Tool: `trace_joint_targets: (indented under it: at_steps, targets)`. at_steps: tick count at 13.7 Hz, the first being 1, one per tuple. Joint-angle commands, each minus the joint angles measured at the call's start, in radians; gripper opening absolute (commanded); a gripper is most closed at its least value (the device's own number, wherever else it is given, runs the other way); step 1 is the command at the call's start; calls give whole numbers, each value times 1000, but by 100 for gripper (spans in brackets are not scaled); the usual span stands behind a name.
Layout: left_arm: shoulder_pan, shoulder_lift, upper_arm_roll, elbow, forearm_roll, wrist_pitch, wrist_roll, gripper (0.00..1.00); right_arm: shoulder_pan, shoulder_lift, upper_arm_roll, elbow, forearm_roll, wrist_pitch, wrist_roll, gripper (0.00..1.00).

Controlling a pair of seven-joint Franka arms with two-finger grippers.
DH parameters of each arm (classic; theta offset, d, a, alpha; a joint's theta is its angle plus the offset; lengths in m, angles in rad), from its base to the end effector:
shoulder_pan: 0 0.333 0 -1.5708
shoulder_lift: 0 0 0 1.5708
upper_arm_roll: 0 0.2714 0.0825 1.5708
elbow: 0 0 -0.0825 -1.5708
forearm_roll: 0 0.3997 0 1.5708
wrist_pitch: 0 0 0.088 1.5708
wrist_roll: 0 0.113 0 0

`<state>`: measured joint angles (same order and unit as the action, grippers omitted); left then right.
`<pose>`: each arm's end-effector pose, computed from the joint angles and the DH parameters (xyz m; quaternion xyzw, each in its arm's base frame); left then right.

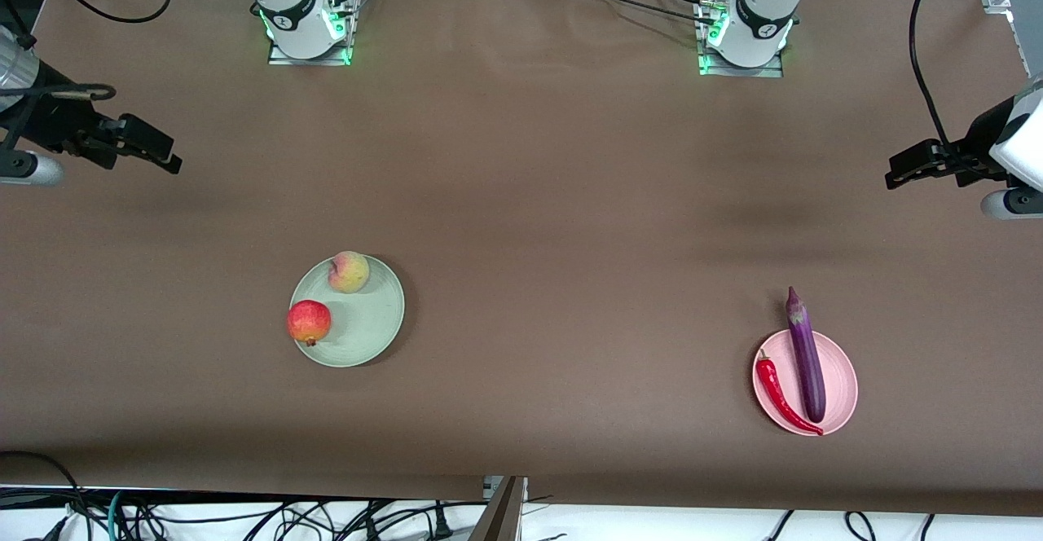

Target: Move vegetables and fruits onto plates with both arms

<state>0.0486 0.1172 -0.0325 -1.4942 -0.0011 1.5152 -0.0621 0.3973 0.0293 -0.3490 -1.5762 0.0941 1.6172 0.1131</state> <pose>0.5930 0.0103 0.5382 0.9981 0.0391 -0.0481 0.0013 0.5804 0.0406 0.5599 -0.9985 0.0341 -0.0033 0.0424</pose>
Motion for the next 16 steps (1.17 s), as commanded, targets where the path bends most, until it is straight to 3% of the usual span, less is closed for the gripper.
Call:
trace_joint_targets:
  at_steps: [1,16]
  targets:
    - [7,10,-1,23,6,-4,-7,100,-198,-17,189,-12,-17,-7,-52,100]
    - [8,16,-1,23,7,-4,-18,100,-198,20,189,47,-80,-68,-171,100]
